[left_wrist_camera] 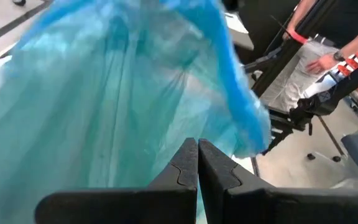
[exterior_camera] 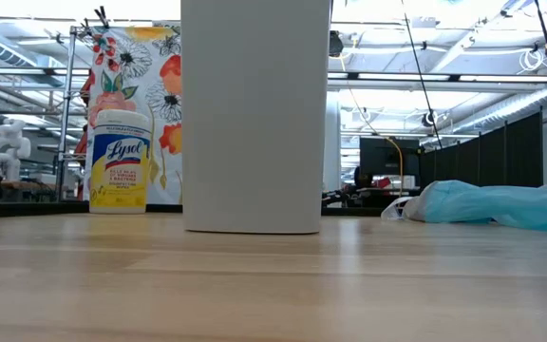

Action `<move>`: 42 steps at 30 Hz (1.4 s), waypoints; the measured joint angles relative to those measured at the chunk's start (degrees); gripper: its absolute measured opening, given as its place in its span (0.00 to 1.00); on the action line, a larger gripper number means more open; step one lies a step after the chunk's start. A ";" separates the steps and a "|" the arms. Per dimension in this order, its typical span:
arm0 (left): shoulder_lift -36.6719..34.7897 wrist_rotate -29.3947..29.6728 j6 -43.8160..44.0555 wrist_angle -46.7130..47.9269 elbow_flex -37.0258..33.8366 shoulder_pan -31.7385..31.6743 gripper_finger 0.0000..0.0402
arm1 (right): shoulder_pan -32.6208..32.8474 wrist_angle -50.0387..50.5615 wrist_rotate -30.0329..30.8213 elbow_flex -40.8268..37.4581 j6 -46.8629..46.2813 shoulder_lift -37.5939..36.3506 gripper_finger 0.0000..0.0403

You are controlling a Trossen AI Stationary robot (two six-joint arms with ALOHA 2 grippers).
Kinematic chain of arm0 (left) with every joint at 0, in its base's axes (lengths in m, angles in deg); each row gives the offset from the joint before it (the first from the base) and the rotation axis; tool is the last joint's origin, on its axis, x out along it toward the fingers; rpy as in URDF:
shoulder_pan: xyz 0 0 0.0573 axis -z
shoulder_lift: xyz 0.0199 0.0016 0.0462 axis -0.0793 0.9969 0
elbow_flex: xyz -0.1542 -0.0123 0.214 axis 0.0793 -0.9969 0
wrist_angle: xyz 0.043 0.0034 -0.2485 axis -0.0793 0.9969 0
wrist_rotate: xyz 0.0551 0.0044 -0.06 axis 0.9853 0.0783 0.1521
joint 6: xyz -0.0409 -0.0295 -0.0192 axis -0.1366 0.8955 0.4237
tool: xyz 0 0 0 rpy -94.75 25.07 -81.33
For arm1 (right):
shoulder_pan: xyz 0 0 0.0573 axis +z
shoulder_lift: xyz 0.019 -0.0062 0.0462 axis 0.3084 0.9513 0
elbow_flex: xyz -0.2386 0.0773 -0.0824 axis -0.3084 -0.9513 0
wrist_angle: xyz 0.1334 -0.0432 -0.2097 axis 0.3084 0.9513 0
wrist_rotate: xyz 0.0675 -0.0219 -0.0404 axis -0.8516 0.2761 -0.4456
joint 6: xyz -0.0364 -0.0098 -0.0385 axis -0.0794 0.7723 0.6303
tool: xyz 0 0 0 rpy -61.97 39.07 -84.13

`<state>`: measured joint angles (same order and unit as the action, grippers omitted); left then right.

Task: Place trash/remove bag and relplace
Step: Close the blue trash bag

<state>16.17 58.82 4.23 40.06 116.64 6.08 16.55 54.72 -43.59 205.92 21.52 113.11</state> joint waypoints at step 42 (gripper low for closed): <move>-3.42 -0.01 -9.15 -3.81 0.07 -1.02 0.01 | 6.23 -1.81 7.28 0.07 -26.80 -3.11 0.00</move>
<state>12.75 58.80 -4.91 36.26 116.70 5.06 22.78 52.91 -36.32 205.98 -5.28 110.00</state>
